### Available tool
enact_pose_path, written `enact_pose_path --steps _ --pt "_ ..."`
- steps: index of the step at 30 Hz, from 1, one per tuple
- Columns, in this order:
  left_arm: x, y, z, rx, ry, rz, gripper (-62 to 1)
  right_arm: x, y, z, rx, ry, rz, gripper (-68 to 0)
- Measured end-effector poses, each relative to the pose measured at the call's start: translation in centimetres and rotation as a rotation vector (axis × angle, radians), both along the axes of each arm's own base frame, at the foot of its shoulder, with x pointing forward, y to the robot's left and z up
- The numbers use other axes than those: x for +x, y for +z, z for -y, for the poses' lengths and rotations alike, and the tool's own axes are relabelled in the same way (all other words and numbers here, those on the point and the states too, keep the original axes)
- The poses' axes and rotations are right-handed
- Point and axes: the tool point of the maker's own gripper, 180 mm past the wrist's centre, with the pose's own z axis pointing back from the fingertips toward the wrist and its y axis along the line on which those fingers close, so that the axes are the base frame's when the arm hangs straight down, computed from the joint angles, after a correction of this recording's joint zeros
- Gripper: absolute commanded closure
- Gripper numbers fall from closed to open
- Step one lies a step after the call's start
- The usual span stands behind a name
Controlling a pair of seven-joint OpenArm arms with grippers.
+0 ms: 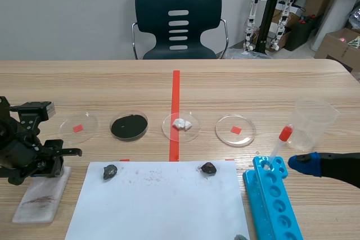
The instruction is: Rub the mineral on the streak plate
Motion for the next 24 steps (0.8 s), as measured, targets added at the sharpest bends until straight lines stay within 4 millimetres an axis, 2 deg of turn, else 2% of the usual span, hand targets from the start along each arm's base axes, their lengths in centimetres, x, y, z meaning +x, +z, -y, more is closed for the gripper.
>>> enact_pose_path --steps 6,13,24 --pt "0.2 0.1 0.5 -0.026 -0.002 0.009 -13.0 0.0 0.0 0.0 0.0 0.0 0.0 -67.9" --pt "-0.2 -0.2 -0.2 0.072 -0.027 -0.019 -13.0 0.0 0.0 0.0 0.0 0.0 0.0 -67.9" --pt "-0.7 0.0 -2.5 0.211 -0.03 -0.055 -13.0 0.0 0.0 0.0 0.0 0.0 0.0 -67.9"
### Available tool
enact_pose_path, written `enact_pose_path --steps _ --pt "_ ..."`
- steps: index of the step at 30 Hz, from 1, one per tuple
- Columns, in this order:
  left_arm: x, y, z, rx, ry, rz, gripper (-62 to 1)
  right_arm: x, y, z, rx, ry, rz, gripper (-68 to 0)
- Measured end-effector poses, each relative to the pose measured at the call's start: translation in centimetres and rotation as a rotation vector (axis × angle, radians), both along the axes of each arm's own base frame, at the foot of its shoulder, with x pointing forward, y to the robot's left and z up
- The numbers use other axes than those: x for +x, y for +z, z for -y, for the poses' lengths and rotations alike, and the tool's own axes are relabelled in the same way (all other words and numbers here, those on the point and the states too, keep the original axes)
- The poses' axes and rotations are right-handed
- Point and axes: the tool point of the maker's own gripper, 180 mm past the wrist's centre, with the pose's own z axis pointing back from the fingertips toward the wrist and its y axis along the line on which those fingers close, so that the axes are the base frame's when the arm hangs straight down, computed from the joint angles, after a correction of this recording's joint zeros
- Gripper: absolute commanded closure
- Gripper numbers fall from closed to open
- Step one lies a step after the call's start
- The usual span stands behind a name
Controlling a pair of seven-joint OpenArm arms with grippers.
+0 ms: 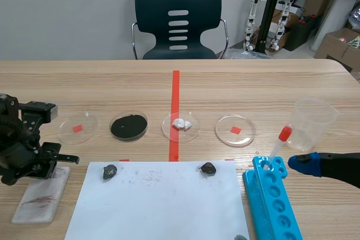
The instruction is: Rub the mineral on the streak plate
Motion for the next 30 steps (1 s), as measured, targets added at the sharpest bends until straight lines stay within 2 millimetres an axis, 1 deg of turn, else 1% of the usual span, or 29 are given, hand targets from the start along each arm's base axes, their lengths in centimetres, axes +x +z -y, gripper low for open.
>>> enact_pose_path --steps 5,9,11,14,20,23,30 --pt "0.0 0.0 0.1 -0.009 0.009 0.0 -13.0 0.0 0.0 0.0 0.0 0.0 0.0 -67.9" --pt "0.0 -0.1 0.9 -0.095 0.026 0.005 -13.0 0.0 0.0 0.0 0.0 0.0 0.0 -67.9" --pt "0.0 -0.1 1.4 -0.133 0.019 0.008 -13.0 0.0 0.0 0.0 0.0 0.0 0.0 -67.9" --pt "0.0 -0.1 2.7 -0.211 0.012 0.005 -13.0 0.0 0.0 0.0 0.0 0.0 0.0 -67.9" --pt "0.1 -0.1 4.3 -0.293 -0.02 0.016 -13.0 0.0 0.0 0.0 0.0 0.0 0.0 -67.9" --pt "0.1 -0.1 4.2 -0.283 -0.023 0.016 -13.0 0.0 0.0 0.0 0.0 0.0 0.0 -67.9" --pt "-0.1 -0.3 3.1 -0.158 -0.025 -0.002 -13.0 0.0 0.0 0.0 0.0 0.0 0.0 -67.9"
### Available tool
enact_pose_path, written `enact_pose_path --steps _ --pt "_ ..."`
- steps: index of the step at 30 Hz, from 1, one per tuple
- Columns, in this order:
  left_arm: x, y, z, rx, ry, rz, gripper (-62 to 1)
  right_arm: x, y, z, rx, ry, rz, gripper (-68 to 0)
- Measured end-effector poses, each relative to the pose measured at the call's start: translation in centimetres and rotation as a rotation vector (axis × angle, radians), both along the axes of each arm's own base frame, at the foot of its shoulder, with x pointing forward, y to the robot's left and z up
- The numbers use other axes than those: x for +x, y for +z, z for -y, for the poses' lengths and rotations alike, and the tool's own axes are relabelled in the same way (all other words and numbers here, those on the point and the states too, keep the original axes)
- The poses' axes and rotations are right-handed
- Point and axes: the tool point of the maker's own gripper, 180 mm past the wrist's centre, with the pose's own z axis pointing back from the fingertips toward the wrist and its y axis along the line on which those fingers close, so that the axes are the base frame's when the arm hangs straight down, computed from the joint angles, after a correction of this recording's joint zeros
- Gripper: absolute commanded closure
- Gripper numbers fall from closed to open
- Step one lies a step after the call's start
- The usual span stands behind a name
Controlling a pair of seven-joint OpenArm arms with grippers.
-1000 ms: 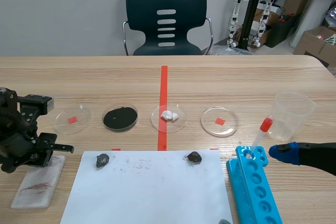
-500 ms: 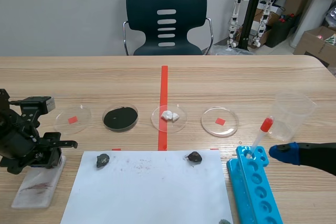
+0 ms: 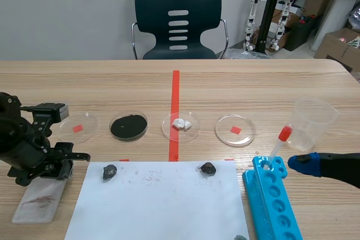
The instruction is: Rub the mineral on the streak plate
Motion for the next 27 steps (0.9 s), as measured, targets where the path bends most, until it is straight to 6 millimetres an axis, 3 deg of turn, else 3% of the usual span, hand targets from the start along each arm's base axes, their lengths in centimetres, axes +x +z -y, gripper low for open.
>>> enact_pose_path --steps 11,17,27 --pt "-0.2 0.4 -2.8 0.171 0.044 -0.008 -13.0 0.0 0.0 0.0 0.0 0.0 0.0 -67.9" --pt "-0.9 0.6 -5.4 0.297 0.063 -0.036 -13.0 0.0 0.0 0.0 0.0 0.0 0.0 -67.9" --pt "-0.7 0.3 -3.9 0.138 0.033 -0.03 -13.0 0.0 0.0 0.0 0.0 0.0 0.0 -67.9"
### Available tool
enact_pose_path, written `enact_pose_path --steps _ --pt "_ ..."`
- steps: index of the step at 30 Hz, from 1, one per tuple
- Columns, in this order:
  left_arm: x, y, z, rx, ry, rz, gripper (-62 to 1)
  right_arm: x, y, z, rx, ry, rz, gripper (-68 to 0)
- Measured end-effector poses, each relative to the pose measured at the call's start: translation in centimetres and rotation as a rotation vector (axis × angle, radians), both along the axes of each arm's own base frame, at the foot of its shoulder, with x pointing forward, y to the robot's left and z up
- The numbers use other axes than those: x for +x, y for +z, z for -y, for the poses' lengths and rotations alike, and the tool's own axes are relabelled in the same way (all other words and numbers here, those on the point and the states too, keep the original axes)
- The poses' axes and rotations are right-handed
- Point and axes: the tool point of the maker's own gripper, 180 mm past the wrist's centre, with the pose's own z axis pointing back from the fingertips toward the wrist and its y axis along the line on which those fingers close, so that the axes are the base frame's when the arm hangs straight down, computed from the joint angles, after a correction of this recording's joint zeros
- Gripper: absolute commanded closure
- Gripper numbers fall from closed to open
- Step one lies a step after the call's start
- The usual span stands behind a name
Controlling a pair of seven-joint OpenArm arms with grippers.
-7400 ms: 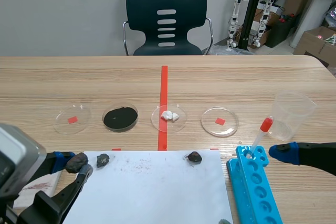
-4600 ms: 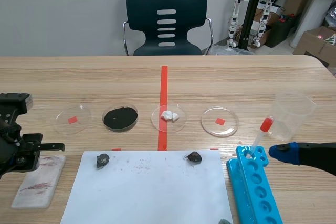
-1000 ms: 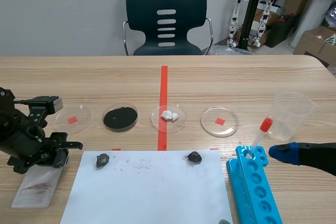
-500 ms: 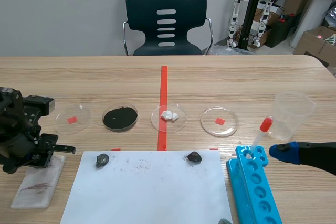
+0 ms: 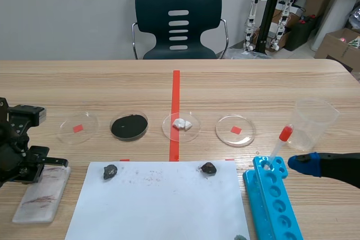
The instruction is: Rub the mineral on the streak plate
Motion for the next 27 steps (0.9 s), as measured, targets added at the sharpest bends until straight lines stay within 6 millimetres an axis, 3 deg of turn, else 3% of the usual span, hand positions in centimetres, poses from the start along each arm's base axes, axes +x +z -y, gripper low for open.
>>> enact_pose_path --steps 5,13,22,27 --pt "0.3 -0.1 1.4 -0.079 -0.029 0.016 -13.0 0.0 0.0 0.0 0.0 0.0 0.0 -67.9" --pt "1.0 0.0 5.4 -0.282 -0.085 0.061 -13.0 0.0 0.0 0.0 0.0 0.0 0.0 -67.9" --pt "1.0 -0.2 4.8 -0.22 -0.085 0.053 -13.0 0.0 0.0 0.0 0.0 0.0 0.0 -67.9" --pt "0.9 -0.3 3.2 -0.075 -0.056 0.039 -13.0 0.0 0.0 0.0 0.0 0.0 0.0 -67.9"
